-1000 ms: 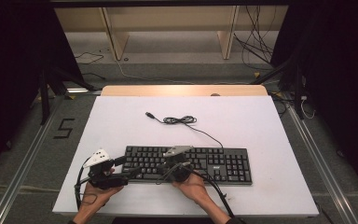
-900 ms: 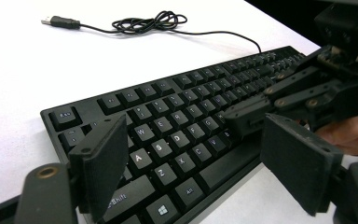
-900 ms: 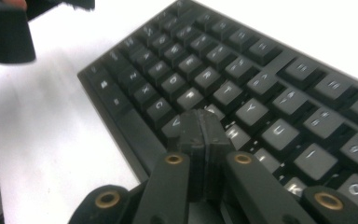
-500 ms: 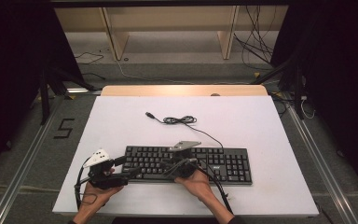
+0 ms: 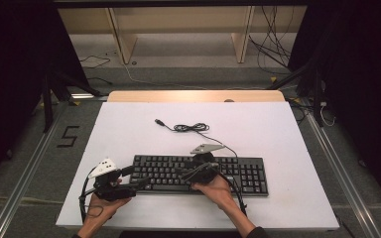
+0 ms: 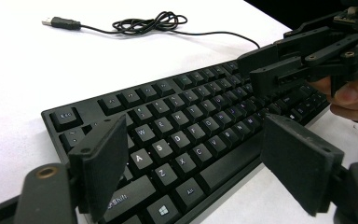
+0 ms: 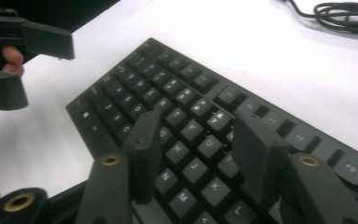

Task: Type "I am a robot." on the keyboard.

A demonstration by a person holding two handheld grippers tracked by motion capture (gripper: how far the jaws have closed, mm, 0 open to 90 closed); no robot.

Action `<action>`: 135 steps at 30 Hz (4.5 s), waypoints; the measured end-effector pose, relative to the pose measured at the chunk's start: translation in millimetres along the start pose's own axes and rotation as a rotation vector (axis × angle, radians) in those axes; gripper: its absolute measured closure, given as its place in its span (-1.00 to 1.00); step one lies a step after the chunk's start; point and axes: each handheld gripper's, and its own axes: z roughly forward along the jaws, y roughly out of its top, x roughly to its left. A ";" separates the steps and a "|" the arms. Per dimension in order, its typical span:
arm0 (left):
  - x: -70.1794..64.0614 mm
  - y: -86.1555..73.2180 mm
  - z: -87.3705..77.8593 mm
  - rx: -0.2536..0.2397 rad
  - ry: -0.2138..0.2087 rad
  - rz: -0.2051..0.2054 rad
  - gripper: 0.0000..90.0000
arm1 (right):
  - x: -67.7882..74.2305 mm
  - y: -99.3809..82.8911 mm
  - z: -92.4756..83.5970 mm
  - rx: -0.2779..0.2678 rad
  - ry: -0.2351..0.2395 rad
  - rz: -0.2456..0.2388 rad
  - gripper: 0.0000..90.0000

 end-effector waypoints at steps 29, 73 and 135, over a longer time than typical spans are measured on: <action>0.6 -0.2 0.0 0.001 0.003 0.004 -0.49 | -19.4 -8.6 -5.5 0.032 -0.102 0.016 1.00; 1.0 0.0 0.2 0.001 0.007 0.001 -0.49 | -20.6 -15.5 -1.1 0.035 -0.108 0.031 0.96; -4.2 17.2 39.6 0.092 -0.005 0.019 -0.02 | -2.8 -27.0 -35.4 -0.055 -0.023 -0.011 -0.16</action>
